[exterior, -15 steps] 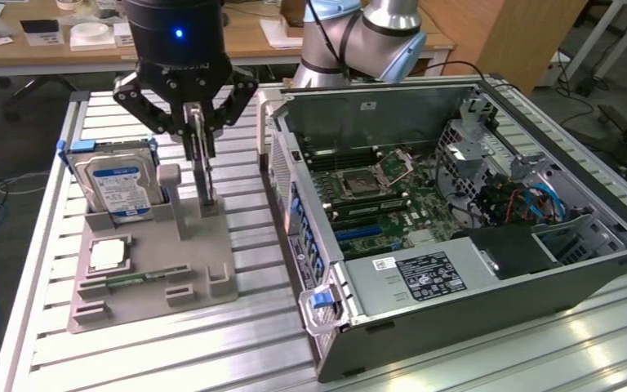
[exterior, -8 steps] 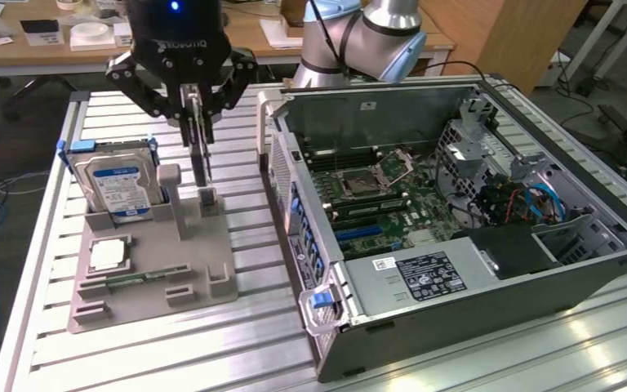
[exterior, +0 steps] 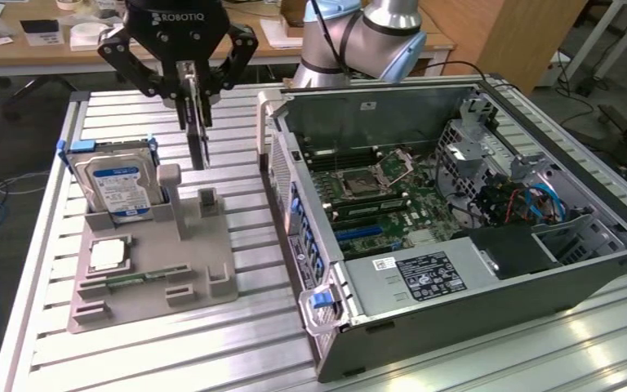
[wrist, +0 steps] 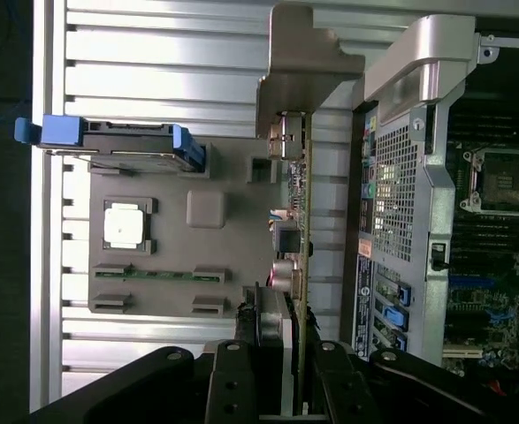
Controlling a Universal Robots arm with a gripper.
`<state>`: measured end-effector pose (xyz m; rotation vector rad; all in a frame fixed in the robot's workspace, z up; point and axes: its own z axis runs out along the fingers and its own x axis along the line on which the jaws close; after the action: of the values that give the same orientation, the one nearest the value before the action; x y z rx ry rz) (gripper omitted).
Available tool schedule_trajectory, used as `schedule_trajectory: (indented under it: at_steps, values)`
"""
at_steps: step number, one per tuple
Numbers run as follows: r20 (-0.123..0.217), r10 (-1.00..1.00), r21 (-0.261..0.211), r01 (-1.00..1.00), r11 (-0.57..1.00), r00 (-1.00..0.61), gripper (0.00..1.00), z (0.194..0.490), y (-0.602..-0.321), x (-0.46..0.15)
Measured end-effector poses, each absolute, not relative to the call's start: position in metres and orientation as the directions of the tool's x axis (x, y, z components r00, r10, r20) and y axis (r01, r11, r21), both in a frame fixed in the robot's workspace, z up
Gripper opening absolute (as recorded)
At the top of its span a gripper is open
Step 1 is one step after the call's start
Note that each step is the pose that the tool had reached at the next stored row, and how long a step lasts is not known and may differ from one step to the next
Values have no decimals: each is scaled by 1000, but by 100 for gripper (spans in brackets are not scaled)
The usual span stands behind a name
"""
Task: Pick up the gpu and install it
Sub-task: 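Pick up the gpu and move the gpu toward the slot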
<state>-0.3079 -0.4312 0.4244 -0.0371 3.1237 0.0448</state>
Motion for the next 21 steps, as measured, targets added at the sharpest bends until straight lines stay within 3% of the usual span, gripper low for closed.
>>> schedule_trajectory:
  at_steps: [21]
  values:
    - [-17, -24, 28, -24, 999, -1000, 28, 425, -431, -258]
